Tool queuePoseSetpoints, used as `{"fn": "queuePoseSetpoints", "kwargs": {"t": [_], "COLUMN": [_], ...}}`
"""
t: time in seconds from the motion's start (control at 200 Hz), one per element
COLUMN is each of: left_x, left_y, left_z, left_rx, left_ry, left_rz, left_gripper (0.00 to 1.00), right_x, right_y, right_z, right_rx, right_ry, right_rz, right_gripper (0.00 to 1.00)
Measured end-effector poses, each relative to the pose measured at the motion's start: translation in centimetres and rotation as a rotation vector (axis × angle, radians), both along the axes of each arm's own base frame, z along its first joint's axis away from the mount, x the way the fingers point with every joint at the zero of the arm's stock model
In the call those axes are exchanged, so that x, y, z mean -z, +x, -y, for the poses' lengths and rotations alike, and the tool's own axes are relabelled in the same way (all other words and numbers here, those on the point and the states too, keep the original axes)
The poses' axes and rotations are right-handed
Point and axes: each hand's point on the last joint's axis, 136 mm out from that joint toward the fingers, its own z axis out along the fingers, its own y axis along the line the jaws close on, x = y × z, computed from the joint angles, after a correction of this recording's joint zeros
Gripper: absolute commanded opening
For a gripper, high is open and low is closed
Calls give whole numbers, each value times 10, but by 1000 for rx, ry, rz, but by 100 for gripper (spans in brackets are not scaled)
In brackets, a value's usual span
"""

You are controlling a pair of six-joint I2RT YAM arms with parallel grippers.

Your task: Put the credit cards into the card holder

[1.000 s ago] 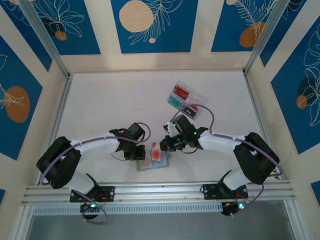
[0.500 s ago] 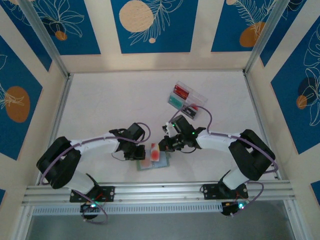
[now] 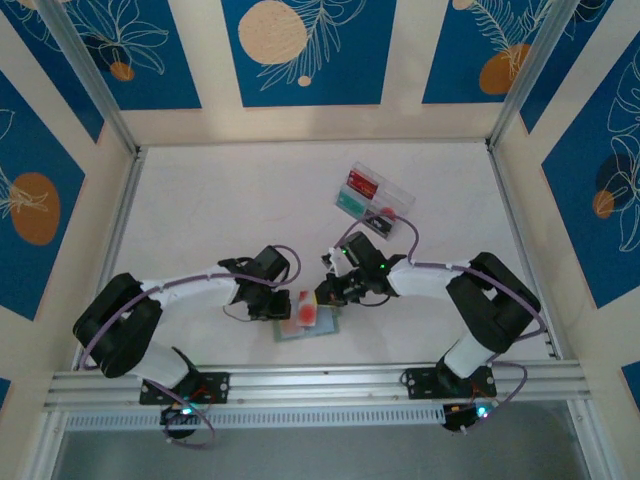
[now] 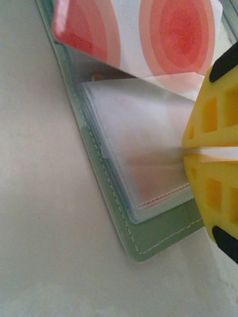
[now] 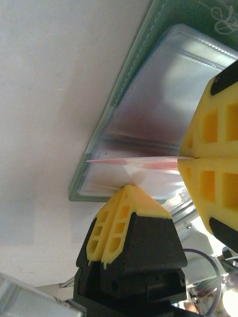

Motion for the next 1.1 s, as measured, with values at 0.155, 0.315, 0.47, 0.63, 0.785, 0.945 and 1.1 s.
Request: {"fn": "queuePoseSetpoints", "kwargs": {"t": [0.155, 0.315, 0.47, 0.63, 0.785, 0.945, 1.1], "left_x": [0, 0, 0, 0, 0, 0, 0], "left_y": [0, 0, 0, 0, 0, 0, 0], "left_z": [0, 0, 0, 0, 0, 0, 0], "left_rx": [0, 0, -2, -1, -1, -1, -1], "left_ry": [-1, -1, -1, -3, -8, -11, -15], "left_rz": [1, 1, 1, 2, 3, 6, 10], "left_gripper": [13, 13, 13, 13, 13, 13, 13], "right_x": [4, 2, 6, 9, 14, 17, 14], "right_y": [-5, -10, -17, -20, -20, -19, -18], "right_z": [-2, -3, 1, 3, 3, 0, -4], "right_rx": [-14, -31, -39, -43, -55, -73, -85], "right_ry": [9, 24, 14, 3, -13, -15, -8], "right_rz": [-37, -56, -81, -88, -100, -117, -119], "right_gripper": [0, 0, 0, 0, 0, 0, 0]}}
